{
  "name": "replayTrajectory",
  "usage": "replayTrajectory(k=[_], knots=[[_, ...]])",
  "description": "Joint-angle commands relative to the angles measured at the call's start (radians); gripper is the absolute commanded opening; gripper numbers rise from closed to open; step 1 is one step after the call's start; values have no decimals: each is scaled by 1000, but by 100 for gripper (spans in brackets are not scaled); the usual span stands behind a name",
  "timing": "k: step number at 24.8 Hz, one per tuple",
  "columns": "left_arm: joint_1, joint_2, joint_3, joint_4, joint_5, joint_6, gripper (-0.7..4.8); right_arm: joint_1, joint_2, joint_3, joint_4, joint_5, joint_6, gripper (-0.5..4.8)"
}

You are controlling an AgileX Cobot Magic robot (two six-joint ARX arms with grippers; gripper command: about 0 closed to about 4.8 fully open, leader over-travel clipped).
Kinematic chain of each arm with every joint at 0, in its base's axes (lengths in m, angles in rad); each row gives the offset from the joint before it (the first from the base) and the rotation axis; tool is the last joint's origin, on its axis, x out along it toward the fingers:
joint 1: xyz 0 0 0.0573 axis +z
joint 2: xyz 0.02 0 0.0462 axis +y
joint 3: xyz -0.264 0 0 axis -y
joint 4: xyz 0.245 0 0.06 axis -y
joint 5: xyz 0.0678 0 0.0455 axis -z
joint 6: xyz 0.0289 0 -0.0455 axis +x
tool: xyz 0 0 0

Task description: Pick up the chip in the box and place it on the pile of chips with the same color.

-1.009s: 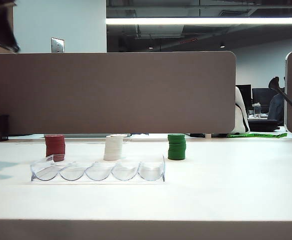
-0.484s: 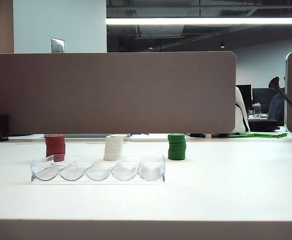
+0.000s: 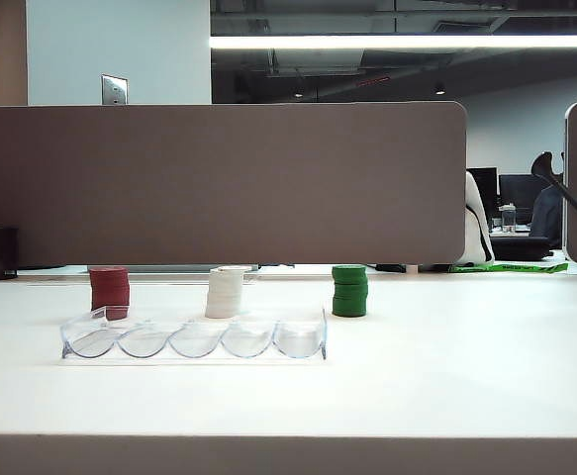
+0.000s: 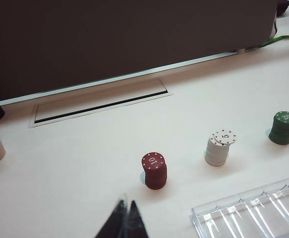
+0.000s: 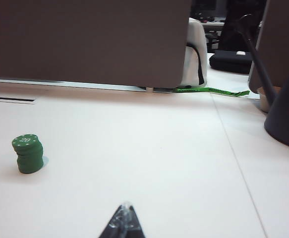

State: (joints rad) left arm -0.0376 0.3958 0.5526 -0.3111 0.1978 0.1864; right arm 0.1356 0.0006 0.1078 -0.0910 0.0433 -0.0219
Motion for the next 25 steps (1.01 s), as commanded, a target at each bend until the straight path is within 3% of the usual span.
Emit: replayTrajectory(k=[1, 8, 13, 22, 25], knots=[[-1, -10, 0, 6, 7, -3, -6, -32, -2, -21, 75, 5, 3, -5], [0, -11, 0, -133, -14, -3, -6, -133, -2, -88, 166, -27, 32, -5], [-1, -16, -10, -221, -10, -3, -6, -189, -2, -91, 171, -130, 48, -5], [-1, -187, -204, -33, -11, -24, -6, -188, -2, -92, 171, -131, 48, -5], [0, -267, -238, 31, -43, -145, -6, -187, -2, -92, 171, -133, 47, -5]])
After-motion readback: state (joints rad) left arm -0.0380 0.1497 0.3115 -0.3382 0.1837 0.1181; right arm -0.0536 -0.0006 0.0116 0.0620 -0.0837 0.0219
